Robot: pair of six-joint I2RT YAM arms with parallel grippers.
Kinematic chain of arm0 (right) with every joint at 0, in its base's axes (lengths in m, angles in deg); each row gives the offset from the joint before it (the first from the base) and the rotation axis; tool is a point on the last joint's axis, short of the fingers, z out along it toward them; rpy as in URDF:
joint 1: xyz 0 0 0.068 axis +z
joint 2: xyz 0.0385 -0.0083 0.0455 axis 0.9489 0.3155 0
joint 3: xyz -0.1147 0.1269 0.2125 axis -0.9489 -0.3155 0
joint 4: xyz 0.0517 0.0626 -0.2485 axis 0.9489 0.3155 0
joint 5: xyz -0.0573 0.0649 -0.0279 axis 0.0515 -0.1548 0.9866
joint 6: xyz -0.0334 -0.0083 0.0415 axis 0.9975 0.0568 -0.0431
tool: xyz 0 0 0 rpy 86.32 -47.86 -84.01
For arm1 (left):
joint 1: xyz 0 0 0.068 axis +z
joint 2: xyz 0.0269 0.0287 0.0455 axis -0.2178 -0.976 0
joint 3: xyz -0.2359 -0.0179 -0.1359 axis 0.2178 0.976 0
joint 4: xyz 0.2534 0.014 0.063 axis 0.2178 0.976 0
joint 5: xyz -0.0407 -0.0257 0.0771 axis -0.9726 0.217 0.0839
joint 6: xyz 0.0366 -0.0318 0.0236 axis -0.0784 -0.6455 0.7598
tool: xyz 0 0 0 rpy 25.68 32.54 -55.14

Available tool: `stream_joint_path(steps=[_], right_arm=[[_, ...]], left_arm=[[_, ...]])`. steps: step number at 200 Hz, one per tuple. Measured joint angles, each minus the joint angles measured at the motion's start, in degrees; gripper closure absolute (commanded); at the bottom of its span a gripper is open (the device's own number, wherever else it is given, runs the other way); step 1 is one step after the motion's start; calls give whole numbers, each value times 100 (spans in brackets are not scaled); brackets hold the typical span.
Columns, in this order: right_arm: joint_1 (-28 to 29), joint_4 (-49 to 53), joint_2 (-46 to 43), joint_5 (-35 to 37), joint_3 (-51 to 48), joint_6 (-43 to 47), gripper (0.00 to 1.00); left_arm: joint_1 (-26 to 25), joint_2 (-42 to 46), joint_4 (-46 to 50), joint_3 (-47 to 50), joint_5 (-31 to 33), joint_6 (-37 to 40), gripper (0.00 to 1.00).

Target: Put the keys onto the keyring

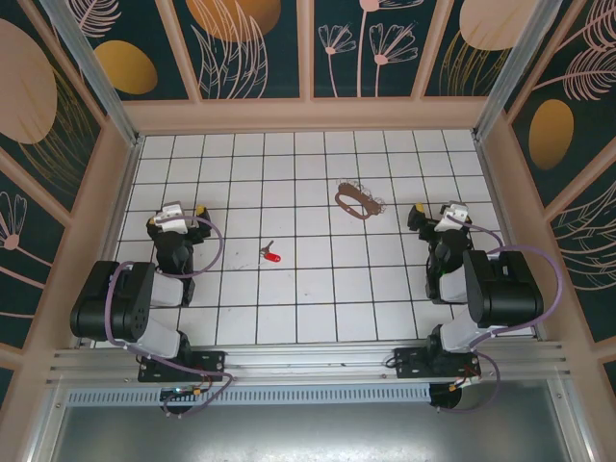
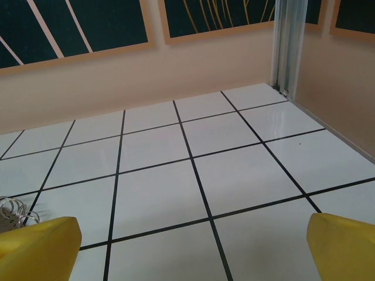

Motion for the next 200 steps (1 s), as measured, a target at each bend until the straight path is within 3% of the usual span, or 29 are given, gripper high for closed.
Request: stream_joint_path(steps=[200], right_arm=[[-66,-7,0,-9,0,-44,1]], left_arm=[[0,0,0,0,0,0,1]])
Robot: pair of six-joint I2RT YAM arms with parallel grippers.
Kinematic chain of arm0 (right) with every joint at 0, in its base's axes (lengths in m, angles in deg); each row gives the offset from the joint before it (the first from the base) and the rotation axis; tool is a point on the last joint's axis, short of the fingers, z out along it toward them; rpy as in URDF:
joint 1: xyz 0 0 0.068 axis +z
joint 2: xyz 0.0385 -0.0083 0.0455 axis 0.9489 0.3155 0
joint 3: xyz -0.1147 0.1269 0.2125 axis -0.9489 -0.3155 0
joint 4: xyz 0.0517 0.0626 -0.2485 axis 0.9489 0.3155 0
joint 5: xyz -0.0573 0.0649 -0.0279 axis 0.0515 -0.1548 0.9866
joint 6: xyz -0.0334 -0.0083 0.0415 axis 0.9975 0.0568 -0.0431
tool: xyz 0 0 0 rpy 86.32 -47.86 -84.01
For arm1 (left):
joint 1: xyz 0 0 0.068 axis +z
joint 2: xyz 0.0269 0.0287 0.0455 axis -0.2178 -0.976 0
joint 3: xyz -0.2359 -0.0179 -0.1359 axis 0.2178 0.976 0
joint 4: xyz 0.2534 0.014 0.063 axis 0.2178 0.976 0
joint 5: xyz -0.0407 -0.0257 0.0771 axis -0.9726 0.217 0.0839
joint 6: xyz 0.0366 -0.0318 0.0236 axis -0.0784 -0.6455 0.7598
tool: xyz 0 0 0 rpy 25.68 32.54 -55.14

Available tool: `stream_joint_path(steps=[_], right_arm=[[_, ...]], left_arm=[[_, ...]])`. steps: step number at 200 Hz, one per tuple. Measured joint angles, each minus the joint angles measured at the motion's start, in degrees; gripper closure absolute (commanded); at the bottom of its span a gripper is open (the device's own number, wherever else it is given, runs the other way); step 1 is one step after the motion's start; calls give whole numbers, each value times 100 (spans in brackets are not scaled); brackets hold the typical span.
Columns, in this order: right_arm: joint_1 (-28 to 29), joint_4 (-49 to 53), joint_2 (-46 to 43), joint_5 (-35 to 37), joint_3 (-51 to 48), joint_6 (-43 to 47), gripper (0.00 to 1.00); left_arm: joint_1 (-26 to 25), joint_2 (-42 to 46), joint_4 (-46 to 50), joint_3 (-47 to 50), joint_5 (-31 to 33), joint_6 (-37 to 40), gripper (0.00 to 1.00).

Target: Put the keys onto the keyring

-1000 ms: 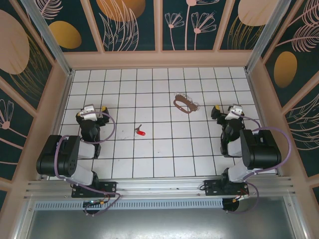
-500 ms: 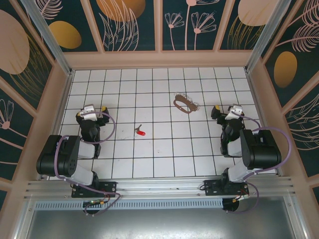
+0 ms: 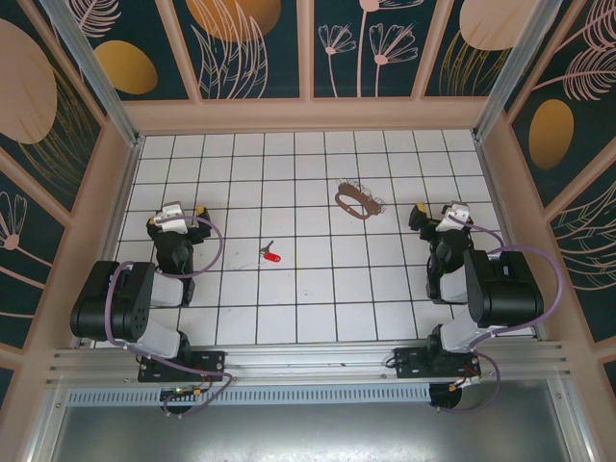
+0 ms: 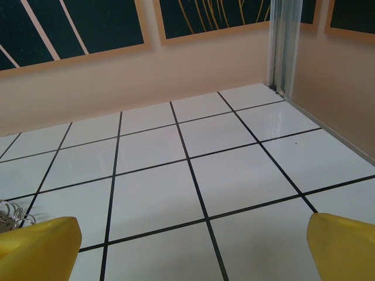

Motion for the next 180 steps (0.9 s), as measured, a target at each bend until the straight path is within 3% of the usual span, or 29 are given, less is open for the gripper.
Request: stream_joint_path(steps=[180], right_arm=[[2,-70,-24,-33,-105,-2,1]], left_arm=[[0,2,2,0,0,2,1]])
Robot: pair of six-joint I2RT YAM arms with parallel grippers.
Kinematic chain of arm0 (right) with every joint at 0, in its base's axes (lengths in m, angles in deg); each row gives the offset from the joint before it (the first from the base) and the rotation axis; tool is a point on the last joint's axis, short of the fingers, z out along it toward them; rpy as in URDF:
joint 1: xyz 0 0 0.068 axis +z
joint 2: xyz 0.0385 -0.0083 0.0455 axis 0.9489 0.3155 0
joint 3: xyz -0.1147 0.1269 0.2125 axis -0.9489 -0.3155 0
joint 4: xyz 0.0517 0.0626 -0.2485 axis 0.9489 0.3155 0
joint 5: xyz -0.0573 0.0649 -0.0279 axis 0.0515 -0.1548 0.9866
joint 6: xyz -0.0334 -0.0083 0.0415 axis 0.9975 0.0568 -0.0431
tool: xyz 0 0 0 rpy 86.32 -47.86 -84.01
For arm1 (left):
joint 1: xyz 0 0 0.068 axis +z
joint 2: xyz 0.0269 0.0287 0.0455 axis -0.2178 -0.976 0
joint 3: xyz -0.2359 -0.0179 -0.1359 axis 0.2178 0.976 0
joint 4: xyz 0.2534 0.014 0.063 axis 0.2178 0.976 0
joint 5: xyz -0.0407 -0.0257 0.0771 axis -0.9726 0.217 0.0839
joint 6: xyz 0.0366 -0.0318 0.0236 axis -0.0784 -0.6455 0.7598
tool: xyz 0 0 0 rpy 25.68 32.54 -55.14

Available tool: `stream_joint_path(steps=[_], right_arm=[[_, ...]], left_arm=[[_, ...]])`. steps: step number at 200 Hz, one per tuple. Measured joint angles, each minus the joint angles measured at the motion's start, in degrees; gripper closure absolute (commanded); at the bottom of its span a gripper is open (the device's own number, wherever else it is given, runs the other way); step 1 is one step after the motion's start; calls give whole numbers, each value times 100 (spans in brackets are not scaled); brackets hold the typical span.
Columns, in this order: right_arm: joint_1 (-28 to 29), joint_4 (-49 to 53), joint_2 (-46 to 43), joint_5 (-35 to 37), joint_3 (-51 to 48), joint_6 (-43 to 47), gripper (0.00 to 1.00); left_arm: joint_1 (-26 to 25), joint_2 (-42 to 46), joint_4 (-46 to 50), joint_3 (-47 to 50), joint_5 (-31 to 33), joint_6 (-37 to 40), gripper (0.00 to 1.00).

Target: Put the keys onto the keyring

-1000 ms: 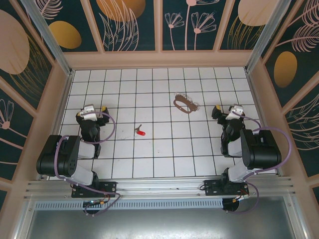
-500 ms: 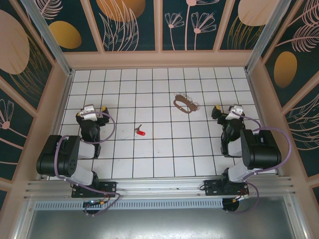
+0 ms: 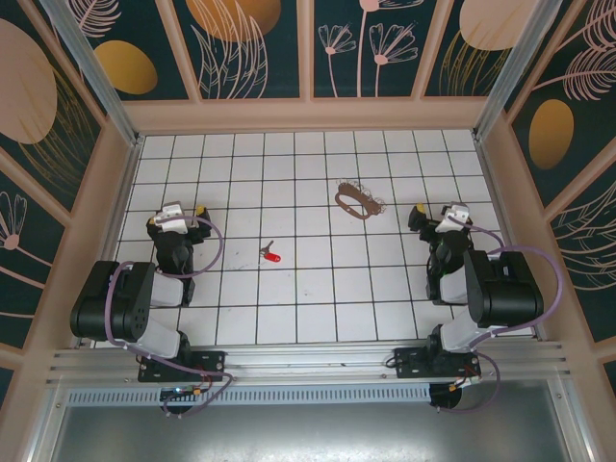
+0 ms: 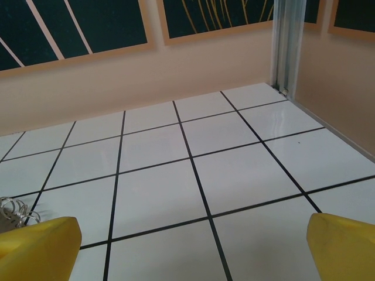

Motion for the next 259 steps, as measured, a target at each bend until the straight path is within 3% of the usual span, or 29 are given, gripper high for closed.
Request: stream_joint_path(steps=[39,71,106,141,173,209,259], right_arm=[[129,656,-1134,310,-151,-4,1],[179,2350,-2343,710,546,-378,1],[354,4057,-2568,640,1543,-651,1],[669,5563,-1676,-44,2909,-739,1],[1143,6701,-133,-629,4350,-549,1],[1443,7650,1209,-973,5383,-308,8],[1491,8959,2653,-1161,7289,181,20]], left_arm=[[0,514,1075,-461,153,-63,1],[0,1364,1996,-785,350,-457,1],[-68,2026,3397,-1248,269,-1268,1],[-262,1980,4444,-1930,-807,-2208,1],[-1056,1895,4889,-2092,-1622,-2540,1],[-1827,1897,5156,-2092,-2022,-2758,1],[-2192,1902,5154,-1961,-2315,-2817,1]])
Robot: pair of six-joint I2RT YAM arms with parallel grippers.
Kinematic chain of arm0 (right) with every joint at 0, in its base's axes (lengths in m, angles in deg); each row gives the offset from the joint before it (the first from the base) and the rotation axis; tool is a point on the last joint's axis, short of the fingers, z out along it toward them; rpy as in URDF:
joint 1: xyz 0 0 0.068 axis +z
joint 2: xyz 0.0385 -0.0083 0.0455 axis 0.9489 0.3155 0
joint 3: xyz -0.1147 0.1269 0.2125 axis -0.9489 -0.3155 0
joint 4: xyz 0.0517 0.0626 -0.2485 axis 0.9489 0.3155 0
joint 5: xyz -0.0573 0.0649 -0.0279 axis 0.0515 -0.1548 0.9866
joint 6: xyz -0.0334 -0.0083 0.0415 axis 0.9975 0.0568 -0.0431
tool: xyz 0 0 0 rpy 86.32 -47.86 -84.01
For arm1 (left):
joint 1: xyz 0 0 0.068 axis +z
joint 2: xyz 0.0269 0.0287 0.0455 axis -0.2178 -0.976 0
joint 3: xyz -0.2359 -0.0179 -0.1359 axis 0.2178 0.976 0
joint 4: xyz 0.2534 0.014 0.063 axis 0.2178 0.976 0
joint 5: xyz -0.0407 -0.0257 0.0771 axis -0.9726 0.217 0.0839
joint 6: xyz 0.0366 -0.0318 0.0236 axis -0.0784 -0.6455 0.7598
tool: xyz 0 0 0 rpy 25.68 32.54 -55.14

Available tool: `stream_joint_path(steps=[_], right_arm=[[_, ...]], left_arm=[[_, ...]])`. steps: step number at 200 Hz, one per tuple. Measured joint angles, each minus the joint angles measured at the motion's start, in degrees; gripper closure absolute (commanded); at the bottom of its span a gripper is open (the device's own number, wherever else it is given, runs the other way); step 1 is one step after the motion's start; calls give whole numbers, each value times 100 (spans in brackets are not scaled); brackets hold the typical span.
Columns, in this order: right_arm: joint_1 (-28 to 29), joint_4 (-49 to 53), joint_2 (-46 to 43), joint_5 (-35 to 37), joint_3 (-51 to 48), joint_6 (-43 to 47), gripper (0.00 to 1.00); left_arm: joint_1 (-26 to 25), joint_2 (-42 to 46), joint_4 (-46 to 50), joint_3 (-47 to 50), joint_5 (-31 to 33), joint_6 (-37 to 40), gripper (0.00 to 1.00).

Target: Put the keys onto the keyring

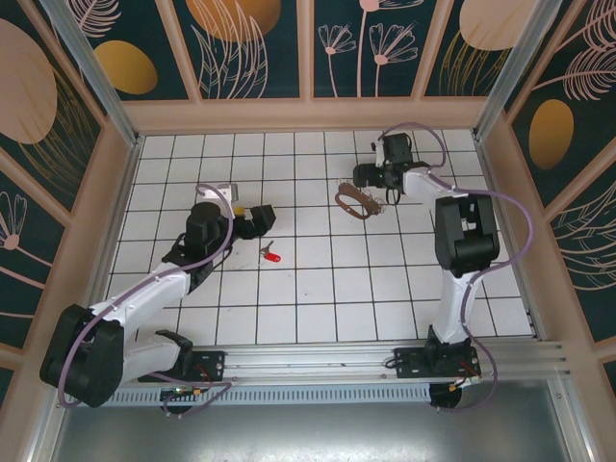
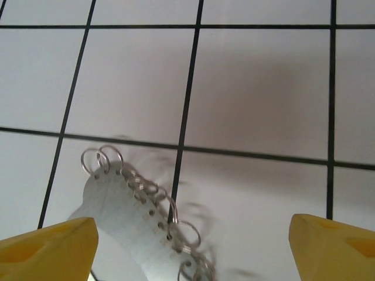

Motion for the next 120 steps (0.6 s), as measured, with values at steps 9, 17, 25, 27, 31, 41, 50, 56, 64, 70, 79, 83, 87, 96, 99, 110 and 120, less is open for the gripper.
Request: stream_joint_path(steps=[9,17,25,27,31,41,50,56,64,70,79,83,87,96,99,110,120], right_arm=[[2,199,149,-9,249,63,24],[13,317,264,-13,420,140,27],[28,448,367,-11,564,195,29],[35,481,382,-7,599,179,30],[48,522,422,-13,640,223,31],[90,638,501,-9,721,234,34],[142,761,573,-9,778,293,36],[179,813,619,-7,807,304,37],[232,907,684,-11,859,330,39],[269,970,741,-7,907,330,39],[319,1054,815,-4,986,330,41],[334,1084,848,-2,1021,330,42],[352,1106,872,-2,1049,332,44],[376,1145,927,11,1102,343,46],[378,1154,938,15,1113,352,46],[385,1180,966,24,1121,345,48],[385,1213,977,42,1121,343,50]], left_arm=[[-28,0,-7,35,-33,0,1],[-39,-7,-9,50,-70,2,1],[-39,-11,-9,50,-103,4,1],[-39,-11,-11,50,-107,4,1],[-39,-13,-15,50,-116,4,1],[-39,-13,-20,50,-140,7,1],[-39,-13,-35,50,-160,7,1],[-39,-13,-50,50,-192,7,1],[-39,-13,-76,50,-229,7,1],[-39,-11,-103,57,-245,7,1],[-39,-11,-140,66,-262,7,1],[-39,-9,-144,70,-264,7,1],[-39,-4,-155,79,-275,7,1],[-39,20,-177,109,-282,7,1],[-39,31,-177,118,-280,9,1],[-39,83,-179,162,-280,9,1],[-39,142,-181,201,-280,11,1]])
